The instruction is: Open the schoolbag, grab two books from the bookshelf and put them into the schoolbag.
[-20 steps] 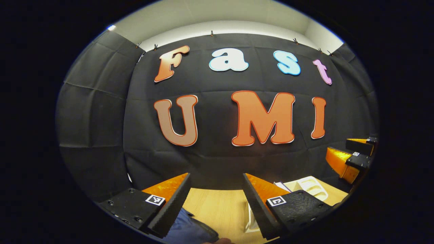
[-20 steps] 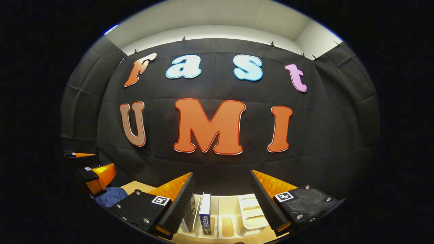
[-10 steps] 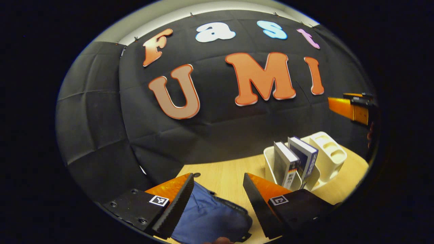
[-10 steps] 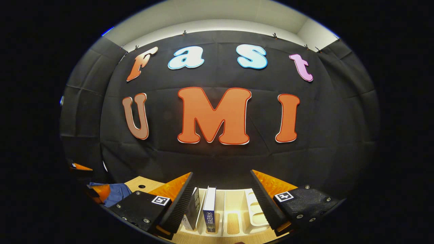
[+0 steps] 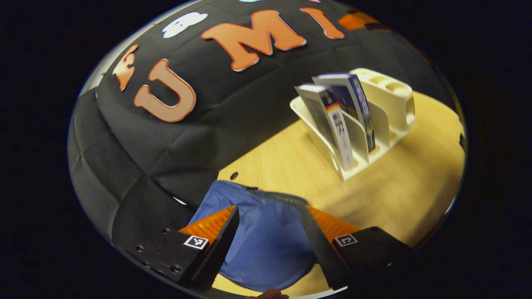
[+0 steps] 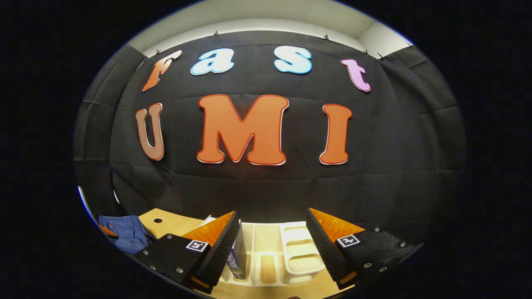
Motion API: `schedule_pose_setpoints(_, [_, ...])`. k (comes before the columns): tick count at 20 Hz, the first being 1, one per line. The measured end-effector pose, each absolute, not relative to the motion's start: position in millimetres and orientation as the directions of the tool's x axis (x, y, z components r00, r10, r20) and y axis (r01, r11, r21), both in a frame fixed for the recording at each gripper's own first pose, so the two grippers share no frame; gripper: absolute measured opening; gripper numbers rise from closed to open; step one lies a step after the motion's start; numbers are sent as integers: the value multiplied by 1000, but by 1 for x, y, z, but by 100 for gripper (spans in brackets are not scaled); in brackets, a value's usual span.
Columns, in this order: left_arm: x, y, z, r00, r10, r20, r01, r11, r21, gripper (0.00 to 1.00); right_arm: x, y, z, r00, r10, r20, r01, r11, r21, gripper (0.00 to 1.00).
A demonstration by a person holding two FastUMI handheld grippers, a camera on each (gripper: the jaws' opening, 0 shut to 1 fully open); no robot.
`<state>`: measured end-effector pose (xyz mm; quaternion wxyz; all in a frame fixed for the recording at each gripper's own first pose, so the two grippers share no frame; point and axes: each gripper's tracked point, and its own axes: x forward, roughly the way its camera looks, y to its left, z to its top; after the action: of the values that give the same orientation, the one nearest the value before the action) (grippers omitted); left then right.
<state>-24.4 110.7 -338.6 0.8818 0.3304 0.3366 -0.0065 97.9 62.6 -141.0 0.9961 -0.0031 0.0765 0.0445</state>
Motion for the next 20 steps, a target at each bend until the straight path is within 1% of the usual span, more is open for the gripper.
schedule_pose_setpoints(5, [-42, 103, -388, 713, 266, -648, 322, 697, 641, 94, 98, 31, -153, 984, 37, -174, -42, 999, -26, 96])
schedule_pose_setpoints(9, [-52, 102, -411, 685, 296, -666, 373, 642, 670, 94, 99, 22, -158, 983, 27, -182, -35, 999, -39, 96])
schedule_pose_setpoints(10, [-55, 107, -416, 674, 315, -668, 381, 627, 680, 94, 98, 23, -157, 983, 30, -182, -37, 999, -40, 96])
schedule_pose_setpoints(12, [-65, 116, -433, 625, 357, -694, 405, 612, 679, 94, 99, 23, -158, 983, 32, -181, -40, 998, -44, 96])
schedule_pose_setpoints(14, [-68, 127, -437, 613, 393, -686, 397, 597, 697, 94, 98, 23, -159, 983, 33, -183, -43, 998, -51, 96])
schedule_pose_setpoints(15, [-67, 131, -434, 618, 407, -673, 390, 584, 712, 100, 98, 23, -159, 982, 33, -184, -44, 998, -54, 96])
schedule_pose_setpoints(16, [-69, 133, -430, 617, 419, -667, 385, 579, 719, 94, 97, 24, -159, 982, 31, -184, -42, 998, -56, 96])
schedule_pose_setpoints(18, [-72, 138, -429, 601, 440, -667, 374, 582, 722, 93, 98, 24, -161, 982, 32, -187, -43, 998, -56, 96])
schedule_pose_setpoints(19, [-71, 139, -429, 596, 445, -668, 368, 589, 720, 86, 98, 24, -160, 982, 32, -188, -43, 997, -57, 96])
schedule_pose_setpoints(20, [-74, 138, -430, 587, 446, -675, 368, 596, 714, 82, 97, 24, -161, 981, 33, -189, -45, 997, -57, 96])
